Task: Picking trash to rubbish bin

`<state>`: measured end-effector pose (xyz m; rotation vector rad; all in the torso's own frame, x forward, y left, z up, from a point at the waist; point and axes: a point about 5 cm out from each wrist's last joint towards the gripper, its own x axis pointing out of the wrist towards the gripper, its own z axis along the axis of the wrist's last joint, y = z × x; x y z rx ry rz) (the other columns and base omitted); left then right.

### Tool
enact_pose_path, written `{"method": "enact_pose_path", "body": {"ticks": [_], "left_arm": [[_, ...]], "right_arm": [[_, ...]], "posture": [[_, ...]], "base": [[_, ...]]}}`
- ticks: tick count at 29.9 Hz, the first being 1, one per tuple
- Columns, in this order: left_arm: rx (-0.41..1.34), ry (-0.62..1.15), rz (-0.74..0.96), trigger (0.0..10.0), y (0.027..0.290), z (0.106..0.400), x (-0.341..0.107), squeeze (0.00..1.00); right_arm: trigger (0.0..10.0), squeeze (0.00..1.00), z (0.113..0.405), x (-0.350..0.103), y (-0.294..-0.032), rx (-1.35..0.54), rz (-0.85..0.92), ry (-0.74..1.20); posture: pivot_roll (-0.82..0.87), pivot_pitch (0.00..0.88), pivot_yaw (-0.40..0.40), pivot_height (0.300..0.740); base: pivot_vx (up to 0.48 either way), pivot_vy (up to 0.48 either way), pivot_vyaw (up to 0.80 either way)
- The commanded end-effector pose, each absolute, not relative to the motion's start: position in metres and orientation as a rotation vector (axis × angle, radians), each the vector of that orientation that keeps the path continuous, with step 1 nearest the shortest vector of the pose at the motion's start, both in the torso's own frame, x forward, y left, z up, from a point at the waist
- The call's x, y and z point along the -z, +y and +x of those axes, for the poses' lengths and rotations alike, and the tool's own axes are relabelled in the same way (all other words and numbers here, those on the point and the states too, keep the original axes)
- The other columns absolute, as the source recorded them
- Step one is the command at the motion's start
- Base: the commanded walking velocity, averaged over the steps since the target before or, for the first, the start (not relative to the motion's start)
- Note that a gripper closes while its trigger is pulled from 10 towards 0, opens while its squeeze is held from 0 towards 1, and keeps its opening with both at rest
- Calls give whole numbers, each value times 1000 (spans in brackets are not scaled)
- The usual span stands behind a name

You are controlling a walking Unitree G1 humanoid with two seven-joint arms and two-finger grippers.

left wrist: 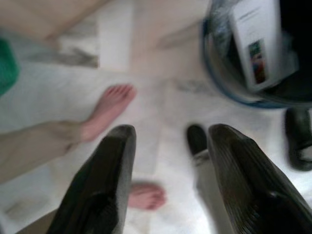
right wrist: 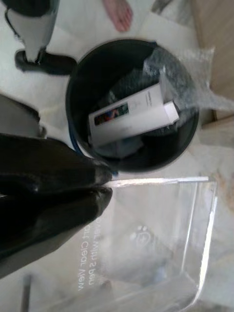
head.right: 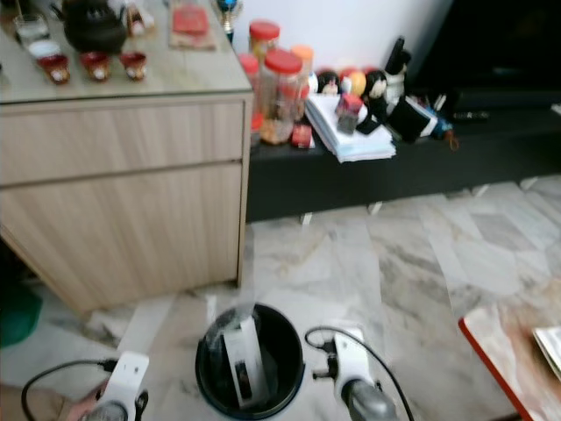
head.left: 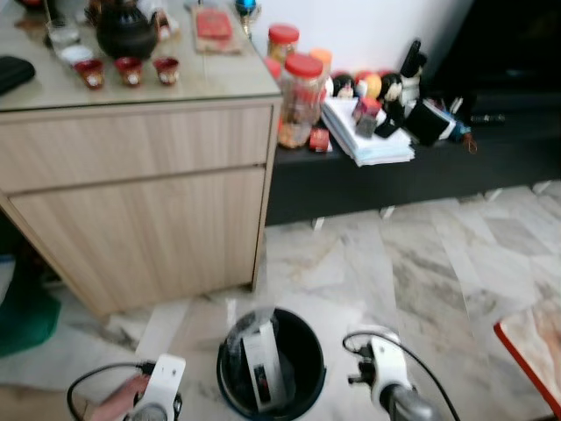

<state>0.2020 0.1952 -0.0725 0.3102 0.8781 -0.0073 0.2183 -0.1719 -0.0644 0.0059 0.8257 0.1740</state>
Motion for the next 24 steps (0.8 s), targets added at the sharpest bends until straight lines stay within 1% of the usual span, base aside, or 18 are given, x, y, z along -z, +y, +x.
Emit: {"method": "enact_pose_path", "body": {"ticks": [1, 5, 6, 8, 15, 18, 20, 21, 22, 24], "left_arm": [[8, 907, 306, 10000, 194, 196, 76, 0], [16, 906, 305, 10000, 193, 197, 76, 0], [17, 902, 301, 10000, 192, 198, 76, 0], [21, 897, 292, 10000, 190, 199, 75, 0], [68, 877, 240, 10000, 179, 203, 74, 0], [151, 862, 205, 10000, 167, 209, 72, 0], [159, 860, 201, 10000, 166, 210, 71, 0], [203, 842, 180, 10000, 159, 213, 69, 0], [203, 842, 180, 10000, 159, 213, 69, 0], [260, 804, 150, 10000, 148, 221, 64, 0]], "right_arm": [[10000, 0, 230, 57, -162, -246, -1, 786], [10000, 0, 238, 52, -145, -359, -24, 766], [10000, 0, 241, 49, -136, -405, -30, 757], [10000, 0, 245, 46, -126, -451, -49, 743], [10000, 0, 257, 35, -100, -555, -71, 695], [10000, 0, 257, 32, -84, -664, -134, 676], [10000, 0, 256, 32, -83, -672, -141, 674], [10000, 0, 255, 32, -78, -721, -184, 673], [10000, 0, 255, 32, -78, -721, -184, 673], [10000, 0, 258, 28, -69, -754, -214, 657]], "posture": [[84, 136, -140, 740], [84, 136, -140, 740], [87, 132, -146, 740], [91, 133, -148, 740], [98, 134, -151, 740], [104, 135, -153, 740], [104, 135, -153, 740], [106, 136, -155, 740], [106, 136, -155, 740], [106, 136, -155, 740]], "base": [[0, 0, 0], [0, 0, 0], [0, 0, 0], [0, 0, 0], [0, 0, 0], [0, 0, 0], [0, 0, 0], [0, 0, 0], [0, 0, 0], [0, 0, 0]]}}
